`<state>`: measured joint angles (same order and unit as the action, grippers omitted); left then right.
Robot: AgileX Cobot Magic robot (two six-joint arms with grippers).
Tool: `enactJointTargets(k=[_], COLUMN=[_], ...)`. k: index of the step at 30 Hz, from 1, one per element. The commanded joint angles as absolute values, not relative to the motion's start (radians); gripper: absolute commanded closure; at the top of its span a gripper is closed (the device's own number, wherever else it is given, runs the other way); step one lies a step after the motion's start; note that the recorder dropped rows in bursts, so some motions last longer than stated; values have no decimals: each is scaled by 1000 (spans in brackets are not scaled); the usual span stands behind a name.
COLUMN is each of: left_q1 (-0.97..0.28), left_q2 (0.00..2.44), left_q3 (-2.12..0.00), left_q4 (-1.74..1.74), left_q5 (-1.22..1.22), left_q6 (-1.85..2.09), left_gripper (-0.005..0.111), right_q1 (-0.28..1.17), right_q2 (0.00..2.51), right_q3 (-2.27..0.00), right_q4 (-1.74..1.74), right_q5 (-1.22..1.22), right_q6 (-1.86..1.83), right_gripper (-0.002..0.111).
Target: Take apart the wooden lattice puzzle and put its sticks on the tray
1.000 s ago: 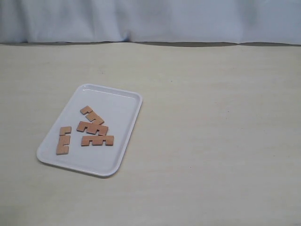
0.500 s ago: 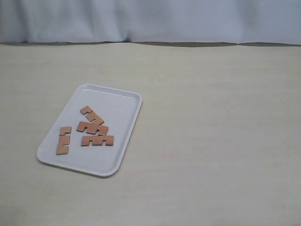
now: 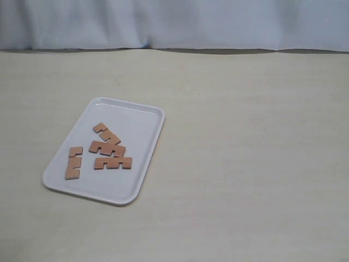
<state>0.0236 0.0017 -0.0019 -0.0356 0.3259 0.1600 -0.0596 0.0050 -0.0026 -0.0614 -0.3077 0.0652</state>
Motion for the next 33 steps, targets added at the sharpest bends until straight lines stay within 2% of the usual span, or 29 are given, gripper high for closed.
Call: enactJointTargets(k=[1,4,10,24,33], left_q1=[23,23,23,23,23], left_q2=[0,0,0,0,0], left_q3=[0,0,0,0,0], left_q4=[-37,-37,-37,-37,-37], left_q5=[310,310,310,310,310], left_q6=[159,159,159,159,159], left_gripper=[107,107,107,107,107], right_q1=[-55,-55,-55,-60,-185], right_q2=[0,0,0,0,0], right_q3=[0,0,0,0,0], right_q4=[-60,-60,-85,-170,-168], right_q5=[-303,-169,331,319,319], right_q6=[64,64,64,64,64], right_gripper=[104,104,104,104,104])
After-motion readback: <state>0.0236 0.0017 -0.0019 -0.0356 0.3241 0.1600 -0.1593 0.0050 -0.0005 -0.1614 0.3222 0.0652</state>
